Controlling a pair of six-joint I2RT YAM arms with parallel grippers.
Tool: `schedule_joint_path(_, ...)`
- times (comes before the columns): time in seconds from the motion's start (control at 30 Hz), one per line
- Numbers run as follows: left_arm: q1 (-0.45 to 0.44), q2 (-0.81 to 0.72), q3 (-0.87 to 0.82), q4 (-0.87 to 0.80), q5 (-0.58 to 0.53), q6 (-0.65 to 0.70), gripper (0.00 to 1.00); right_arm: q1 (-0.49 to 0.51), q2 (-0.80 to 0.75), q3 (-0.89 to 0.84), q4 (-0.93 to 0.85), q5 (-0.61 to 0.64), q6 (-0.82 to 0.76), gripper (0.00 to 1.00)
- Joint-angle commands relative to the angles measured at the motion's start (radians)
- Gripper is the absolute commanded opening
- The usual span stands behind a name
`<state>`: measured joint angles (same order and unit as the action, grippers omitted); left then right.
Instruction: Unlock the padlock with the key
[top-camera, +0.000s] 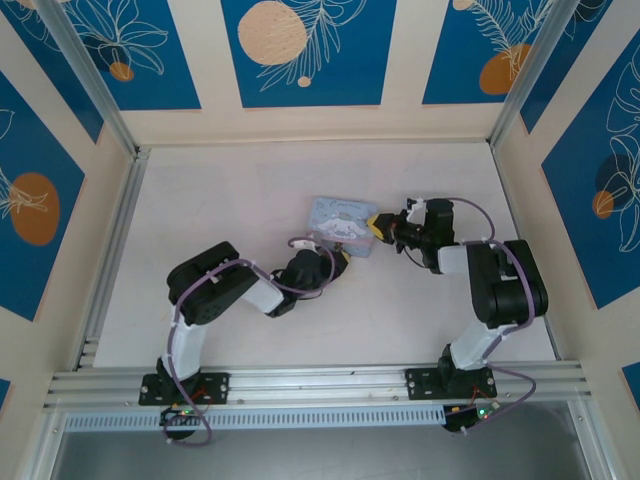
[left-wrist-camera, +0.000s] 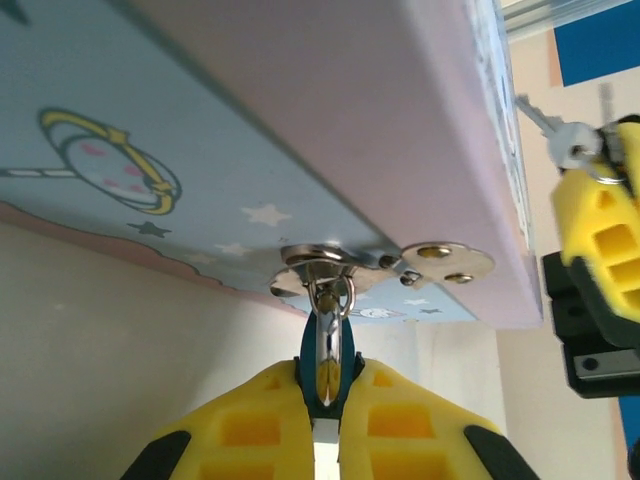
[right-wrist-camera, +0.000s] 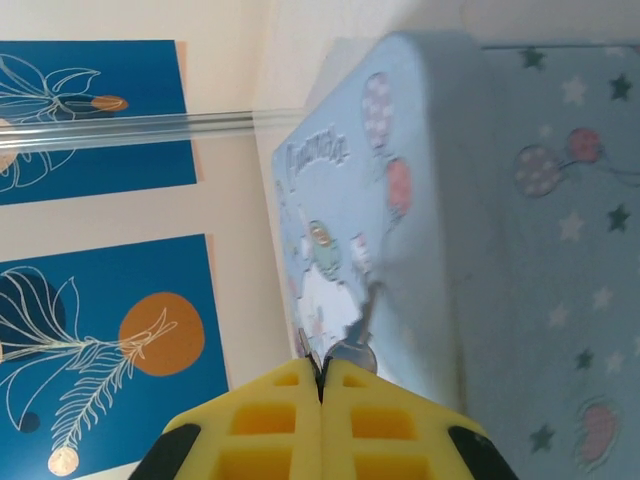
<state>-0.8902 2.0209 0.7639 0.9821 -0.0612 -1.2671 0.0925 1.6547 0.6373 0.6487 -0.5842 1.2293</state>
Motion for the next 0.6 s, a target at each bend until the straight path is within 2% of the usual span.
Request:
schedule_joint_path(0.0,0.011,-0.049,0.005,-0.025,0.075,-0.072,0.00,0.004,-0.096,-0.008,-0.109,-0.019,-0.041,0.00)
schedule_joint_path(0.2,0.020,-0.089,-0.005,-0.025,0.122,-0.110,0.00,0.027,-0.227,-0.061,-0.187,-0.025,-0.058,0.00)
schedule_joint_path(0.43,0.028,-0.112,-0.044,0.044,0.114,-0.173,0.00,0.048,-0.391,-0.169,-0.287,0.004,-0.070,0.00)
schedule_joint_path(0.57,0.028,-0.126,-0.060,0.069,0.091,-0.200,0.00,0.066,-0.455,-0.244,-0.284,0.042,-0.036,0.00)
